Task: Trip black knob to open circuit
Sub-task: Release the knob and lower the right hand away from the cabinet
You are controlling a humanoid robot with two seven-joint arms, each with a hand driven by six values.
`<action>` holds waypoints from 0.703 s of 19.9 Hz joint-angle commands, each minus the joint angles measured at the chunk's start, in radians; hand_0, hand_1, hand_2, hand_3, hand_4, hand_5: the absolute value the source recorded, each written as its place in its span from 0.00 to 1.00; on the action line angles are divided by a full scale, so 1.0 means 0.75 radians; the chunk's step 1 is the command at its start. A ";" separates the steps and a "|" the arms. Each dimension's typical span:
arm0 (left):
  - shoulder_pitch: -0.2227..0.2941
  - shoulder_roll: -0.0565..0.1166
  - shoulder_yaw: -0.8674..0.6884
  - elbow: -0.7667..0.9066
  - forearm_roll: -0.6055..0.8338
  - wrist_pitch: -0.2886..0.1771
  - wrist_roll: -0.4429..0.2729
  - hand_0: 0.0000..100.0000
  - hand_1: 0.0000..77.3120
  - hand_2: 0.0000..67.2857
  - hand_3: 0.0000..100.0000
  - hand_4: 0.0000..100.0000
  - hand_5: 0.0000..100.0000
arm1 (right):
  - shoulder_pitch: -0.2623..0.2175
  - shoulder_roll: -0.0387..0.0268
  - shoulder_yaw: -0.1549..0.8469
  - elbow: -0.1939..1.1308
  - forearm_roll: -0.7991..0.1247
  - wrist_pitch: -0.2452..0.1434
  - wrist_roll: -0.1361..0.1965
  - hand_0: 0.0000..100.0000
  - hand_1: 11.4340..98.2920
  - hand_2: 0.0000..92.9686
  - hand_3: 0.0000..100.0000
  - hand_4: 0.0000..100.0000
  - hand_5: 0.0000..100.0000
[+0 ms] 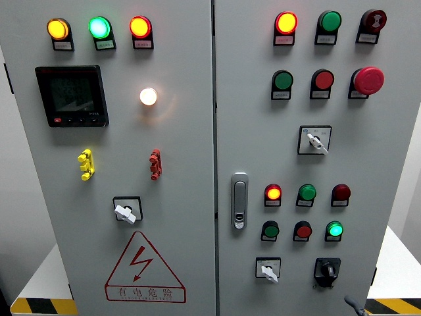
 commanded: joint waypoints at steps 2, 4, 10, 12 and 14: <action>0.000 0.002 0.000 0.000 0.000 0.000 0.000 0.00 0.05 0.19 0.21 0.07 0.02 | -0.075 0.0162 -0.005 0.061 -0.005 0.002 0.004 0.85 0.34 0.10 0.43 0.33 0.65; 0.000 0.000 0.000 0.000 0.000 0.000 0.000 0.00 0.04 0.19 0.21 0.07 0.02 | -0.124 0.0285 -0.007 0.083 -0.046 0.002 0.004 0.85 0.34 0.11 0.38 0.28 0.58; 0.000 0.002 0.000 0.000 0.000 0.000 0.002 0.00 0.04 0.19 0.21 0.07 0.02 | -0.208 0.0695 -0.020 0.088 -0.124 0.002 0.020 0.85 0.36 0.11 0.32 0.21 0.46; 0.000 0.000 0.000 0.000 0.000 0.000 0.000 0.00 0.04 0.19 0.21 0.07 0.02 | -0.231 0.0674 -0.020 0.088 -0.134 0.000 0.022 0.85 0.37 0.12 0.32 0.21 0.45; 0.000 0.000 0.000 0.000 0.000 0.000 0.000 0.00 0.04 0.19 0.21 0.07 0.02 | -0.257 0.0654 -0.018 0.088 -0.148 0.000 0.022 0.85 0.37 0.12 0.31 0.20 0.43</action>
